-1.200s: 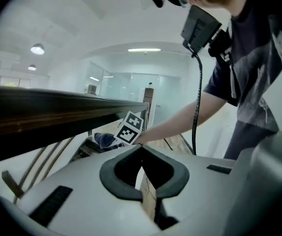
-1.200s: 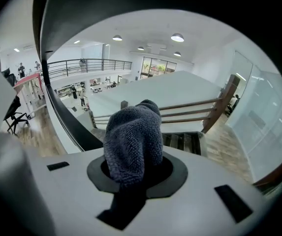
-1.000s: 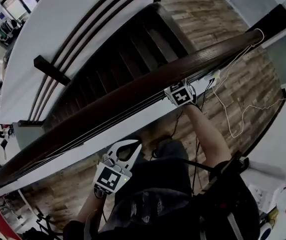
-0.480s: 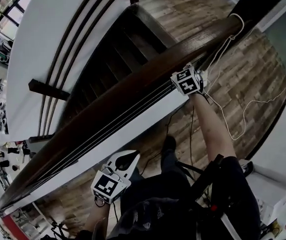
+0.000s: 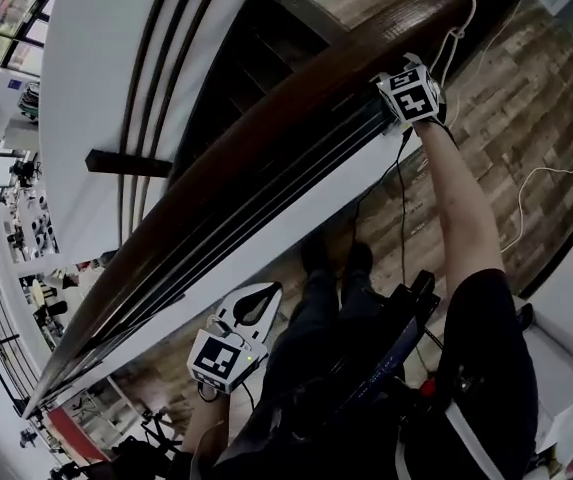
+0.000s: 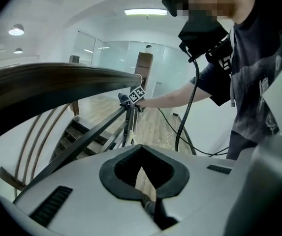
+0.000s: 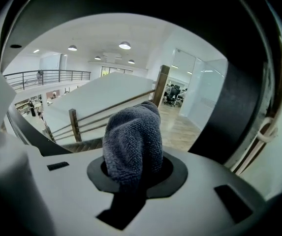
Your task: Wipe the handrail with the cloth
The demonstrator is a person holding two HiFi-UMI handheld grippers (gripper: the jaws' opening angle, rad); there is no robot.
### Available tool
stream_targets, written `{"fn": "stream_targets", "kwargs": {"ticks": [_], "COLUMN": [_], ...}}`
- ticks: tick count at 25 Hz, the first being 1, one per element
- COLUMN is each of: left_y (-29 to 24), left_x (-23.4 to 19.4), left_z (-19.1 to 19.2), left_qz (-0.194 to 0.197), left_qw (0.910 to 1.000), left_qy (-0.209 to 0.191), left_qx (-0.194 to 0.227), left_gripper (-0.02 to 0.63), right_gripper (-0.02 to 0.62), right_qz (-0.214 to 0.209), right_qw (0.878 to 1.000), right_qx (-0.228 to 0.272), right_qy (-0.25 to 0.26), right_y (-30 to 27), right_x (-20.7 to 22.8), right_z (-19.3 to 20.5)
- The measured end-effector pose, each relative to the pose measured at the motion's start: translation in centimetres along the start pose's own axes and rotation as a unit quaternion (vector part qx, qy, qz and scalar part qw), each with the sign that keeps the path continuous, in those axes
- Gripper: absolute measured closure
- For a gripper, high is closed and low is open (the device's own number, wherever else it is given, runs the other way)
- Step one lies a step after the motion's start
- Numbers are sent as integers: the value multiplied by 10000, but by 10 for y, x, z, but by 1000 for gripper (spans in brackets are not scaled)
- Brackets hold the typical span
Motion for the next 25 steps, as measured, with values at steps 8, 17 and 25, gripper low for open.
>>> {"fn": "stream_targets", "kwargs": {"ticks": [8, 17, 25], "left_y": [-13, 4, 36], "left_x": [-13, -18, -2], "left_z": [-1, -25, -92], "left_qz": [233, 819, 10], "left_qw": [9995, 9923, 9850], "left_qy": [-185, -164, -109], "left_qx": [68, 919, 1724], "left_gripper": [600, 600, 600], "right_gripper": [528, 528, 528], "right_qz": [-64, -2068, -3969], "right_qw": [9994, 9667, 8870], "right_qx": [239, 971, 2119], "right_qy": [225, -1151, -1037], "right_y": [46, 230, 319], "right_x": [-3, -197, -280], "right_z": [-19, -24, -83]}}
Point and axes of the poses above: the fingertips, and each gripper's own axes: y backward along the fingers, x to its right, z out of its underside, the point moved 1 cm from there along y, backward along the fingers, and after that the axes turned 4 degrees about -z, right-handed, at the moved point
